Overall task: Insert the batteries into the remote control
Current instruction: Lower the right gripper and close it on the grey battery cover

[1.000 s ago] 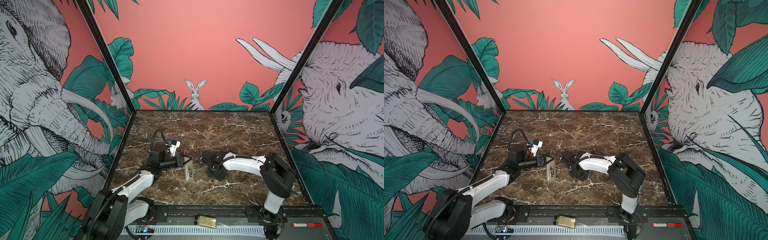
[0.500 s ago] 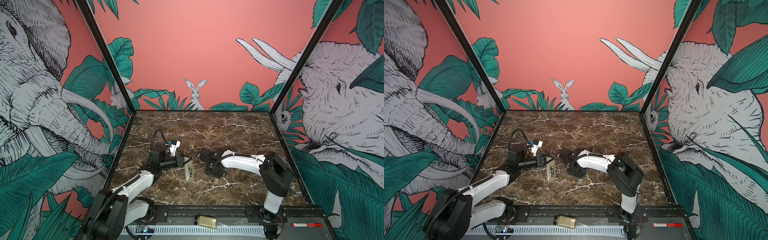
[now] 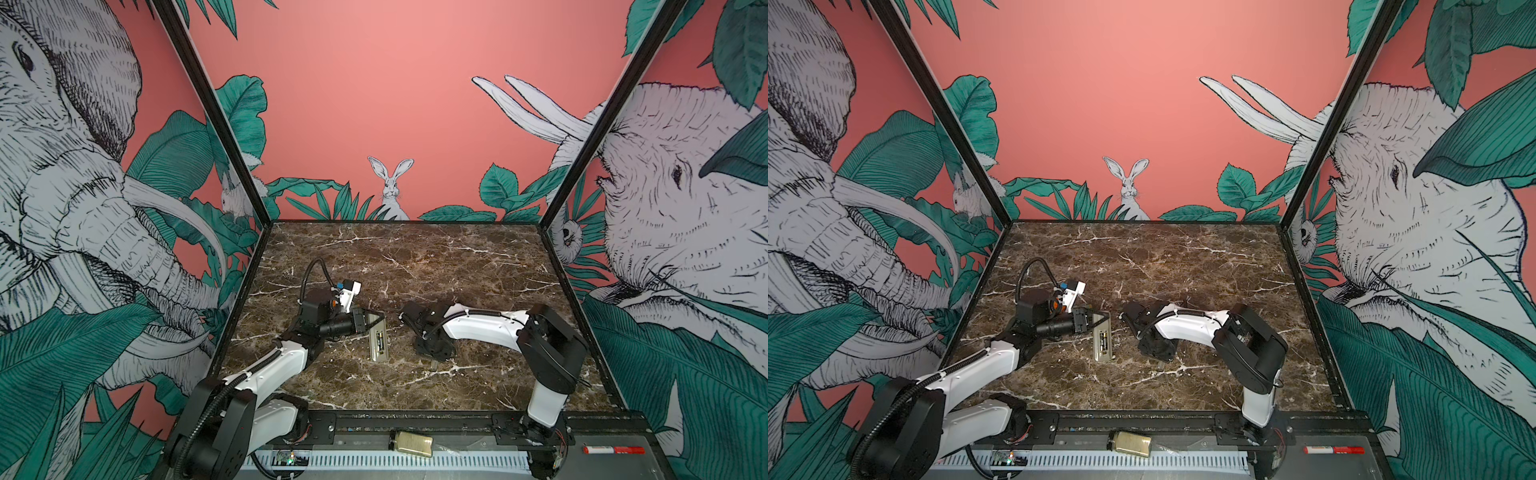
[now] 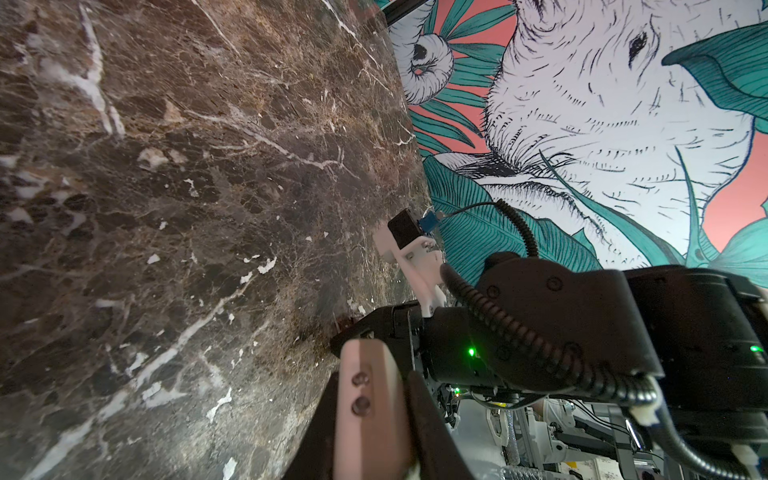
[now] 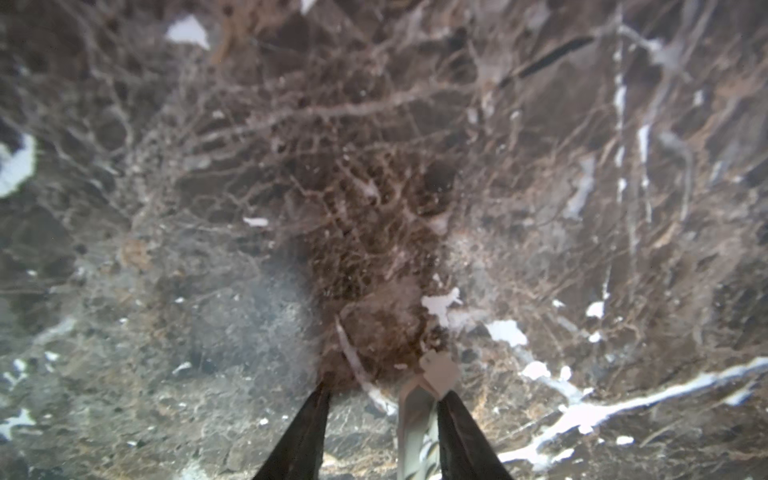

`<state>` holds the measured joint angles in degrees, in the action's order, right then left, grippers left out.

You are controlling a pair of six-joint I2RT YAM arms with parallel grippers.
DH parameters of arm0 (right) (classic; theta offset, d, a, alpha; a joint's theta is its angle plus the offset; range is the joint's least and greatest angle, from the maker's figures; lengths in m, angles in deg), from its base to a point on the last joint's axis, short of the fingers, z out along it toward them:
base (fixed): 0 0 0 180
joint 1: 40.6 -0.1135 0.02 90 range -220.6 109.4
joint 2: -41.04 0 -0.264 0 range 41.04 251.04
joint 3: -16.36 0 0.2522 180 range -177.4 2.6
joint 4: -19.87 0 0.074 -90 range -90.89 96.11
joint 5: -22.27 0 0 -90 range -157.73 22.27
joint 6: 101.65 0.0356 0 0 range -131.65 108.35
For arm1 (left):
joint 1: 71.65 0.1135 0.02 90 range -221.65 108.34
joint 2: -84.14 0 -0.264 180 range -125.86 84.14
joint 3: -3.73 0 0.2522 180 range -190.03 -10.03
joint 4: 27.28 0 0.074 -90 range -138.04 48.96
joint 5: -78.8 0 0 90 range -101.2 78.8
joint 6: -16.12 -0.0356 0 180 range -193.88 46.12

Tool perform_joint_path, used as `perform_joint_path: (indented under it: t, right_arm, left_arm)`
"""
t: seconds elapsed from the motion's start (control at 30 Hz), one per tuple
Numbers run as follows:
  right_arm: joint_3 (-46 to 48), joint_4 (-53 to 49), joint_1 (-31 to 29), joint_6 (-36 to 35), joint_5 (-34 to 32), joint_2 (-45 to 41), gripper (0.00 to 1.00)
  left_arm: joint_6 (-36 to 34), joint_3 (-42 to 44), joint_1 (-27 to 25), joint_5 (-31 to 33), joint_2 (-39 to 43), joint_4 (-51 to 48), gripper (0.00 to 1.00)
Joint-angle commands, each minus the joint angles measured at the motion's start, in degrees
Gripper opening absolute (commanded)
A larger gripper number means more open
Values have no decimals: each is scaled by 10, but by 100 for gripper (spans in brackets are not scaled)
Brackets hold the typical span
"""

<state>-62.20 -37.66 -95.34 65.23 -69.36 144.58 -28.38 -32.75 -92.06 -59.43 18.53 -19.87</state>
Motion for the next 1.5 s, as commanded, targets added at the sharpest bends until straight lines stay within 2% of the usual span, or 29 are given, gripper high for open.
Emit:
perform_joint_path:
  t: [0.0, 0.43, 1.0, 1.47]
  right_arm:
    - [6, -6, 2, 29, -6, -5, 43]
    - [34, 0, 2, 51, -6, -21, 41]
    - [58, 5, 2, 67, -6, -36, 24]
    - [67, 12, 2, 66, -9, -45, 5]
  left_arm:
    - [5, 6, 4, -11, 3, 20, 0]
    - [6, 6, 5, -10, 4, 21, 0]
    - [8, 7, 4, -9, 5, 25, 0]
    - [10, 7, 5, -11, -1, 26, 0]
